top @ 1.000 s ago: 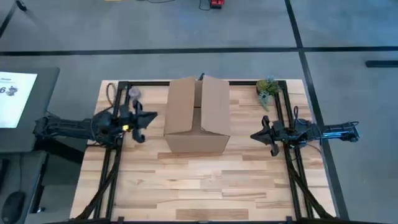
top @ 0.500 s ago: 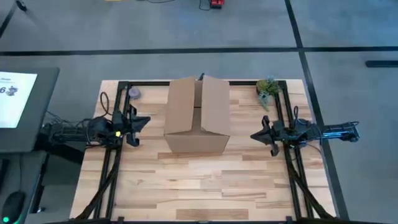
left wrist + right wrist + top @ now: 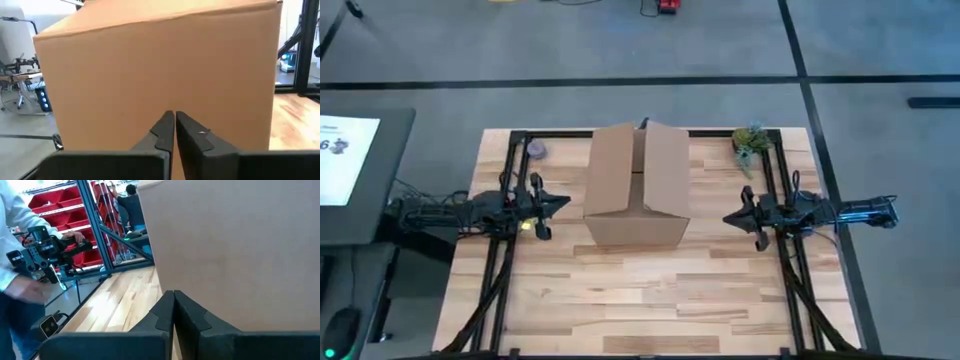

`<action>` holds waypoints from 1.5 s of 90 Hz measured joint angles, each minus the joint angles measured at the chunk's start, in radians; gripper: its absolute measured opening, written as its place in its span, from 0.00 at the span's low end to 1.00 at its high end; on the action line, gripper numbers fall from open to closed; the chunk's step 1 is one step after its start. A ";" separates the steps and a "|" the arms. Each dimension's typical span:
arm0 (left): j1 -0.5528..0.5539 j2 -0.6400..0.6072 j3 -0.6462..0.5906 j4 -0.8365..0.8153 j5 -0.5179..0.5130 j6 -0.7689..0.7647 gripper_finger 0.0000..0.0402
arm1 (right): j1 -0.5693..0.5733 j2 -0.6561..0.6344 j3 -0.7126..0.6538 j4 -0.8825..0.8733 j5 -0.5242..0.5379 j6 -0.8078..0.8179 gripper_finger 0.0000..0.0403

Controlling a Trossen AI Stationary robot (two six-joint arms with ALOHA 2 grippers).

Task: Wrap mug
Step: Return to Home Position

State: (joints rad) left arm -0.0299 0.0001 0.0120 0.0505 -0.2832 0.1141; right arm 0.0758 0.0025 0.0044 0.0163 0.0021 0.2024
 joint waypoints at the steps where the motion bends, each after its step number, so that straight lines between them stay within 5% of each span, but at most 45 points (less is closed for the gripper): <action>1: 0.000 0.000 0.000 0.000 0.000 -0.002 0.00 | 0.000 0.000 0.000 0.000 0.000 0.000 0.00; 109: -0.003 0.006 -0.002 -0.001 0.001 -0.065 0.00 | 0.000 0.000 0.000 0.005 -0.001 0.000 0.00; 135: 0.018 0.003 -0.002 -0.017 0.135 0.031 0.00 | 0.000 0.000 0.000 0.006 -0.001 0.000 0.00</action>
State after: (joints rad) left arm -0.0116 0.0027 0.0101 0.0330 -0.1482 0.1456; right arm 0.0757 0.0027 0.0044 0.0219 0.0010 0.2024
